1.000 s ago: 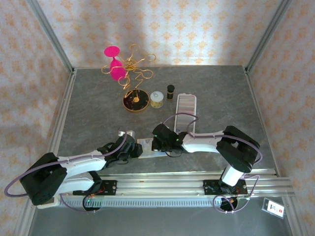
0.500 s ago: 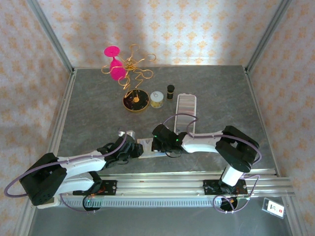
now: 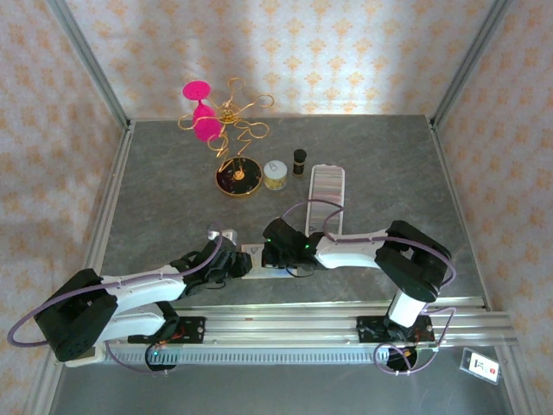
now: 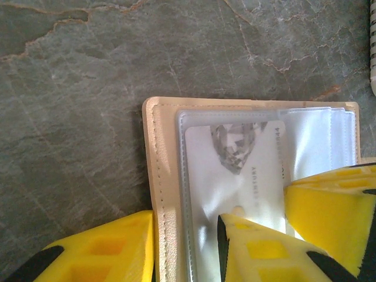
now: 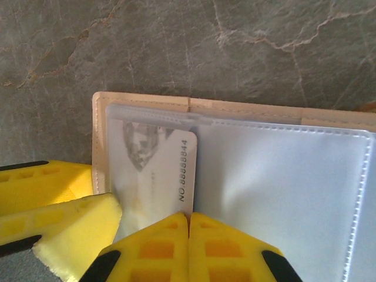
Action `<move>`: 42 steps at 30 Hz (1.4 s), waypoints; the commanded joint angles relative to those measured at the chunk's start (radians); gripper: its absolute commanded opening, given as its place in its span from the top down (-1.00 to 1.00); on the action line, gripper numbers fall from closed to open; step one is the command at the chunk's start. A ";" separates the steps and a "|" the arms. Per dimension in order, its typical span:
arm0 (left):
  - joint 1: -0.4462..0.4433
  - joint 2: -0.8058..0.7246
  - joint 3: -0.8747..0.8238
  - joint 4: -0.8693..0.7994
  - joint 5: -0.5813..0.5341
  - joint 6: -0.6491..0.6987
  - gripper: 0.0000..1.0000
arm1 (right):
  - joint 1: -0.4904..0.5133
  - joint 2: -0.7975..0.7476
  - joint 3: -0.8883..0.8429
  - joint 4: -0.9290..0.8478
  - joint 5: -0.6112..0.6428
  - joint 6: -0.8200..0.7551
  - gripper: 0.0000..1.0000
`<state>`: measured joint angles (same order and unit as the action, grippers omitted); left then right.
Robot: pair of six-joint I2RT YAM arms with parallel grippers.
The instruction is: Put the credit cards into the card holder
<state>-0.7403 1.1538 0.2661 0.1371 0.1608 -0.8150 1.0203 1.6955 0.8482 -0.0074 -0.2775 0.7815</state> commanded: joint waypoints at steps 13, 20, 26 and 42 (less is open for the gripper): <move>-0.014 0.000 -0.027 -0.037 0.022 -0.018 0.35 | 0.009 0.013 0.002 -0.010 0.087 0.030 0.79; -0.016 0.000 -0.032 -0.031 0.023 -0.018 0.35 | 0.008 -0.018 -0.004 -0.056 0.130 0.019 0.72; -0.018 0.008 -0.031 -0.032 0.021 -0.013 0.34 | 0.009 -0.030 -0.003 -0.060 0.122 0.011 0.72; -0.021 0.003 -0.028 -0.021 0.026 -0.018 0.33 | 0.030 0.000 0.024 -0.006 0.045 0.030 0.84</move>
<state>-0.7464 1.1484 0.2588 0.1444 0.1570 -0.8188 1.0401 1.6932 0.8486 -0.0216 -0.2214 0.8036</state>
